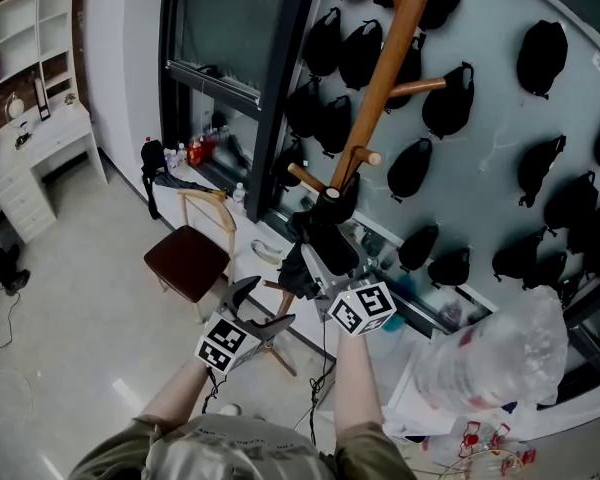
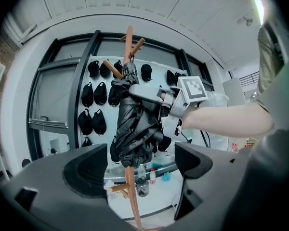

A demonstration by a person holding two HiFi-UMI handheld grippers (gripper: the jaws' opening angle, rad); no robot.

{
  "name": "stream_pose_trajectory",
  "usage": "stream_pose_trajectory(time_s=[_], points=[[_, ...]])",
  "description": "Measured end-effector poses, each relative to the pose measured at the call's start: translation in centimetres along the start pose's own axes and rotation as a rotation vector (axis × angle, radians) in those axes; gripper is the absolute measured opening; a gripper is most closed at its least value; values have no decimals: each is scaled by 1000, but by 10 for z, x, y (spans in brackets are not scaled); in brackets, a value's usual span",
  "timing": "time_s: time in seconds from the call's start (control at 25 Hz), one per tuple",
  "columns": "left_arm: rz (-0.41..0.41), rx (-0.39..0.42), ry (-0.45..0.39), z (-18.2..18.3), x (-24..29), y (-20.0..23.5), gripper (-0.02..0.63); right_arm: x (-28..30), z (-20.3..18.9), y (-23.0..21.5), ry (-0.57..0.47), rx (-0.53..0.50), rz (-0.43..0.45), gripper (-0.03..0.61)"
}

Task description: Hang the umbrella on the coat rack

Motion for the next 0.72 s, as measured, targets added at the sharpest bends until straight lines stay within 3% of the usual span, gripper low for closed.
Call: stream_pose_trajectory(time_s=[0.48,0.72], points=[[16,-15,5,-3,-1,1,443,-11,1,3,-11,5,13,265],[50,-23,12,-2,-4,3,443,-32,2,1,-21,18,-44,265]])
Point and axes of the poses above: the fingertips, and each gripper's own axes: x forward along the fingers, y to its left, z out of its top, the point moved 3 cm from there along -x, backward along the fingers, and after that the axes turned 7 degrees about y, right-handed, at the moved point
